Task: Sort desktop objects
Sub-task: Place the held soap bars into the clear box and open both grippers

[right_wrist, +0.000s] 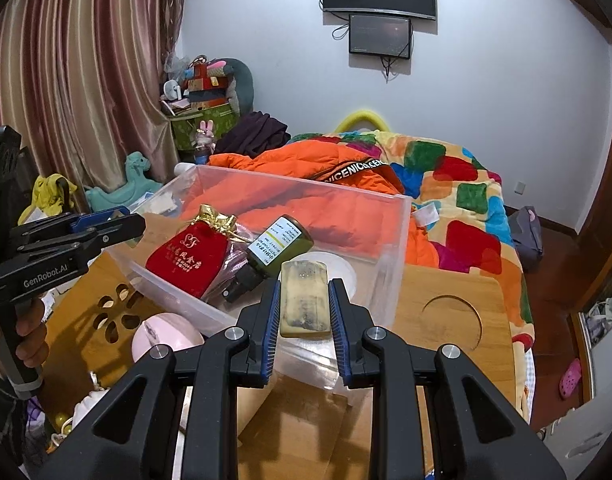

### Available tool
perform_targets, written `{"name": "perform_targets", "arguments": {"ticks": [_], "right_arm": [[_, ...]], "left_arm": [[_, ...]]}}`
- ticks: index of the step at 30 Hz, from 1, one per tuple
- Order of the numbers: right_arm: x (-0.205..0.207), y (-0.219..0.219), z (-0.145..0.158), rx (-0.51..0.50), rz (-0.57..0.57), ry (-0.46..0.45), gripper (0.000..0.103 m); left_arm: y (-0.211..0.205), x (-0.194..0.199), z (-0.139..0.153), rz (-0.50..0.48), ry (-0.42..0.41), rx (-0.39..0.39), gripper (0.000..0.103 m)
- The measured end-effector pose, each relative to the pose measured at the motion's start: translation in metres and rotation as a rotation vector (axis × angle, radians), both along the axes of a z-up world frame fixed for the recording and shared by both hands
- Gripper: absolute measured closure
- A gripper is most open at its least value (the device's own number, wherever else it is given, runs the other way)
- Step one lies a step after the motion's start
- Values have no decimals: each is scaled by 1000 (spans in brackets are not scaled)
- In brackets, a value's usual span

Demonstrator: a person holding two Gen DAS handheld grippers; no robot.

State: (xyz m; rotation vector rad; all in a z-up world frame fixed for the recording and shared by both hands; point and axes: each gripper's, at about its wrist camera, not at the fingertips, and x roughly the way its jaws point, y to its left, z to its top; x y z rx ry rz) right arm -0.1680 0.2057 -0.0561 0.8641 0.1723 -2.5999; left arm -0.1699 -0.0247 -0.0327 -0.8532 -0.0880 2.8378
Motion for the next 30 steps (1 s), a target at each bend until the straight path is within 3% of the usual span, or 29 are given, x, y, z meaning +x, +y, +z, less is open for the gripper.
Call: {"name": "perform_targets", "arguments": {"ticks": [6,15,18,21,27,29,30], "right_arm": [[-9,-3,-7,-25,-2,-26,81],[-2,-12,-8,18,3,-26,81],[-1,-12,-7,19,-2,-25,76],[6,-9,-5,18,-14,-15,67],[25,3,2,-1,-41,0,59],[32,8,5,-8,-54,6,53],[36,10,6,-8,-60,12,50]], "left_arm": [[-1,-4,-1,16,4,-10,70],[2,1,0,-6,-3,-3,70],[4,6,2,-10,-3,-8,70],[4,12,6,-12,4,-8,64],[5,31,14,-12,23,-14,55],[5,38,16,-8,29,-19,40],[6,44,16,-6,37,-25,39]]}}
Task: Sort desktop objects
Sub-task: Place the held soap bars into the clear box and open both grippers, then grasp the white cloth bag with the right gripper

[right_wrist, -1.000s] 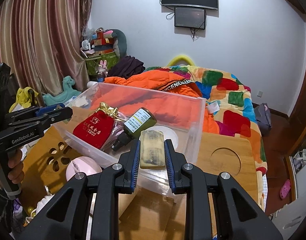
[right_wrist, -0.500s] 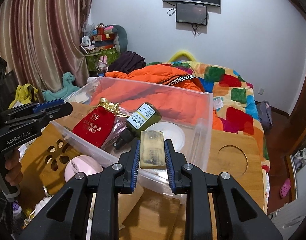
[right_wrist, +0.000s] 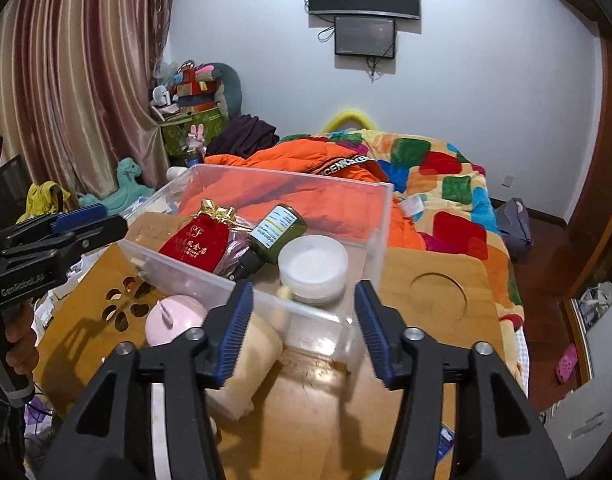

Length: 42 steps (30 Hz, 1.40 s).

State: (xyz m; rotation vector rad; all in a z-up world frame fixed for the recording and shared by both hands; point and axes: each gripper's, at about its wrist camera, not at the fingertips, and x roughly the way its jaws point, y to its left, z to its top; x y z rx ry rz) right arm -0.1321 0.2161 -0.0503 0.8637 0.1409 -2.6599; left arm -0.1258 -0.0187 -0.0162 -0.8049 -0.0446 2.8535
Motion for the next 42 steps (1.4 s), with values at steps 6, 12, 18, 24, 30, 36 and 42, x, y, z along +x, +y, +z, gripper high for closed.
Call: {"name": "perform_targets", "arguments": {"ticks": [6,12,18,24,30,36,42], "right_arm": [[23,19,6,-12,-67,39,39],[42,40,3,-53,-122,27,37],[62,41,-5,-61,-106,4,37],[83,12,-15,-62,-16,-21,36],[95,-35,-30,-23,83,-39,36],[92,-72,-64,17,165,-143,32],[84,-74,-86,-15,141,-188,17]], "left_arm": [[4,25,3,5,15,-31,27],[14,46,-1,4,8,-61,18],[15,62,-11,13,-13,-73,17],[2,79,-28,42,-49,-73,16],[-21,101,-42,75,-75,-33,16],[-33,113,-56,64,-109,-18,16],[-35,122,-69,31,-134,10,16]]}}
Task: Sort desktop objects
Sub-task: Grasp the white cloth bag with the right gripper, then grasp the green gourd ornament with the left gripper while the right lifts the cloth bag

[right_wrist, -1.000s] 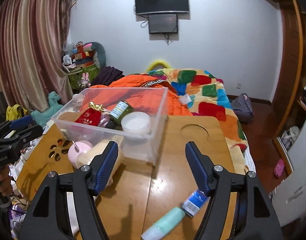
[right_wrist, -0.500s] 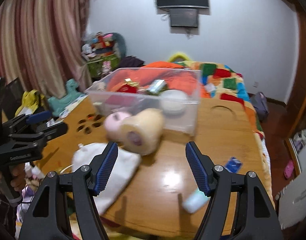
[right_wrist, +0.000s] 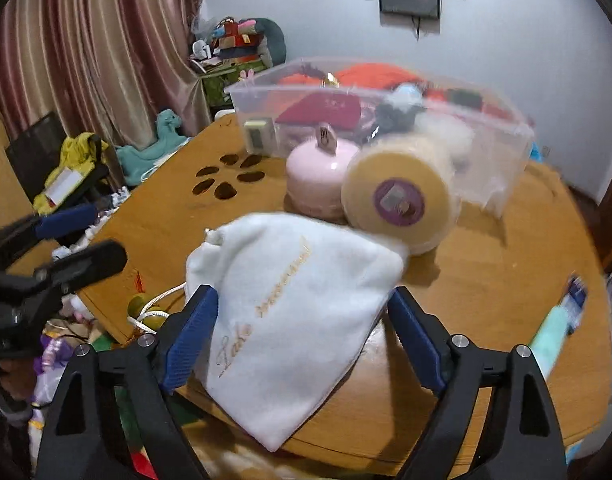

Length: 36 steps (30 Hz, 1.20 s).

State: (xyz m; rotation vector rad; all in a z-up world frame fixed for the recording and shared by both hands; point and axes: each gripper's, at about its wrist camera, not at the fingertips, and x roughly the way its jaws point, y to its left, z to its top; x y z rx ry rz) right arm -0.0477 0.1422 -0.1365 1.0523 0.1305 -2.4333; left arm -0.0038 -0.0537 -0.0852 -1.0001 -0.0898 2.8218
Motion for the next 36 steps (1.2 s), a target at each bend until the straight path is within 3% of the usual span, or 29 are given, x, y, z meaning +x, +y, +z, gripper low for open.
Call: {"name": "perform_targets", "arguments": {"ticks": [3,5,6,7,15,28,30,32,36], "right_arm": [[5,-5,-2,24,13,18,18],[10,-12,-2,52,29,41,33],[14,-16,-1,49,56,47,49],[16,-19,1,49,67,48,55],[25,-6,16,-9,34,89,77],[34,53,60,-137,-65,174,78],[35,58,62,-144,-83,185,78],[34,64,63,-154,-93,191,78],[34,71,64,-174,-107,192,78]], "left_arm": [[-4,3,-4,5,-7,25,16],[-8,5,-5,16,-11,44,16],[-9,6,-6,19,-12,50,16],[-10,6,-7,23,-13,57,16],[-10,12,-1,34,-1,44,16],[28,6,-7,-37,-21,-38,16],[33,4,-9,-49,-24,-45,22],[38,2,-11,-57,-32,-59,36],[43,-2,-16,-66,-49,-78,54]]}}
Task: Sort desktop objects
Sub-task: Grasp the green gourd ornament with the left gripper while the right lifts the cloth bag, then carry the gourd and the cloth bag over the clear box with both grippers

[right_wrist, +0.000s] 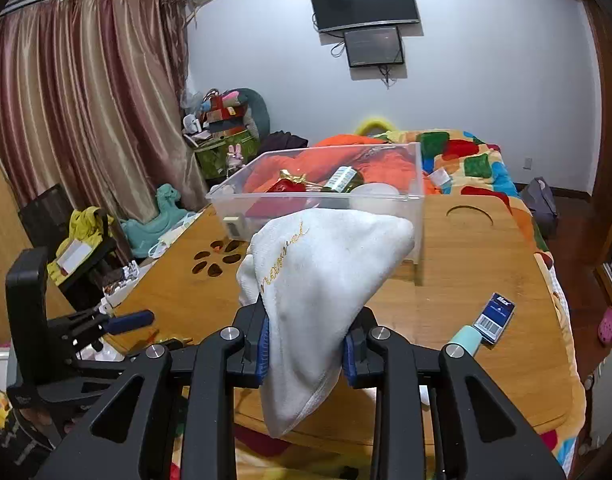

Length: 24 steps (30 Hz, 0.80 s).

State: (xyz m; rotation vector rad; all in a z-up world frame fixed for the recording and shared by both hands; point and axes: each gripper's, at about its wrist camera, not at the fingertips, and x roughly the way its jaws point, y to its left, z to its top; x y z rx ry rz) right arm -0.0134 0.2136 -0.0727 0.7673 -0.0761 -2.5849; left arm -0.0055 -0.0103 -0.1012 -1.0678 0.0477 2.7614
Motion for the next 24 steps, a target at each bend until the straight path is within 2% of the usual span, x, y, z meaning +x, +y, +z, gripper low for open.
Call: {"name": "perform_targets", "arguments": {"ticks": [2,5,8,13,20,24], "right_arm": [[-1,3,-1,-7,-2,-5,78],[-1,4,-4,-11,1,-11,78],[-2,3,-6,-16,4,-17,78],[-3,2,-6,-20,14,-18,78],[2,1,2,-27,28,8,78],[1,3,8,-24,23,20,78]], "left_arm": [[1,0,-3,0,-7,-6,66],[0,1,-8,-1,-23,-2,73],[2,5,-9,15,-4,-27,82],[3,8,-6,62,19,-29,84],[-6,2,20,73,64,49,84],[-8,-4,36,71,99,57,84]]}}
